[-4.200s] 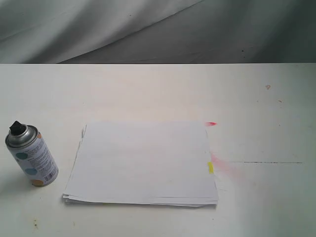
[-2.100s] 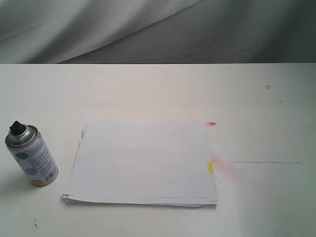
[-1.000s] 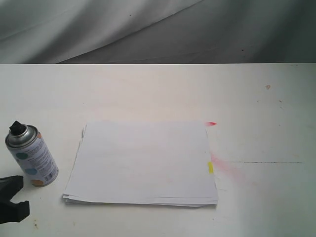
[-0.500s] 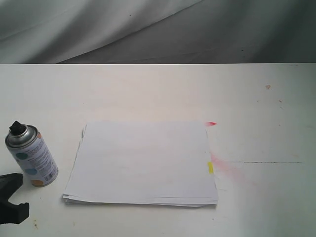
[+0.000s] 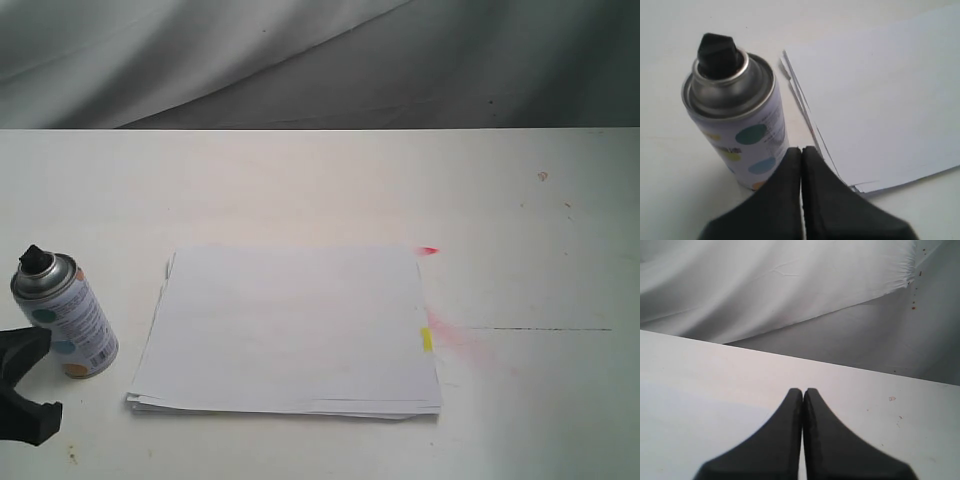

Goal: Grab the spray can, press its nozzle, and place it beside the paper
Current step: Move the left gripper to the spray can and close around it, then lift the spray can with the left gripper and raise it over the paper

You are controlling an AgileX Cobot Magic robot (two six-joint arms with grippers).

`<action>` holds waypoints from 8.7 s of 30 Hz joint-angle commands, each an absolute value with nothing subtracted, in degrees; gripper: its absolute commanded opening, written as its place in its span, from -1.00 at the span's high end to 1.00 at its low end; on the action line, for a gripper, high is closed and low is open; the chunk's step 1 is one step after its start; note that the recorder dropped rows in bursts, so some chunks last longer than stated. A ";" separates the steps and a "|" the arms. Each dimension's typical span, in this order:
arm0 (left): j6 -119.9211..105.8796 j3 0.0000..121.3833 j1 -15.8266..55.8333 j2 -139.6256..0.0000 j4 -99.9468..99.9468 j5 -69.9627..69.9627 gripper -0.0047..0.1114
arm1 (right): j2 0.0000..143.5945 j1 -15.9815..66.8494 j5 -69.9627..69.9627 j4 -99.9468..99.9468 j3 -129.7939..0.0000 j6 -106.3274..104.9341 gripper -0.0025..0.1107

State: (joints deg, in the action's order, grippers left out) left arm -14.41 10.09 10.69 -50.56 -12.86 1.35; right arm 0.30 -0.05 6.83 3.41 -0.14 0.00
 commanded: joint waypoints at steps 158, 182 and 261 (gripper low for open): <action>-5.98 11.01 7.20 -103.55 -11.56 -58.16 -0.12 | 0.00 0.15 6.76 3.90 0.00 -0.43 0.96; 3.18 14.22 7.34 -78.56 -3.21 -31.16 0.92 | 0.00 0.15 6.76 3.90 0.00 -0.43 0.96; 40.50 56.26 38.28 -102.69 76.74 47.08 0.92 | 0.00 0.15 6.76 3.90 0.00 -0.43 0.96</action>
State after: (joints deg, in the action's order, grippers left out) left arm 39.44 55.58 37.47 -101.26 72.35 43.06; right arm 0.30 -0.05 6.83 3.41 -0.14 0.00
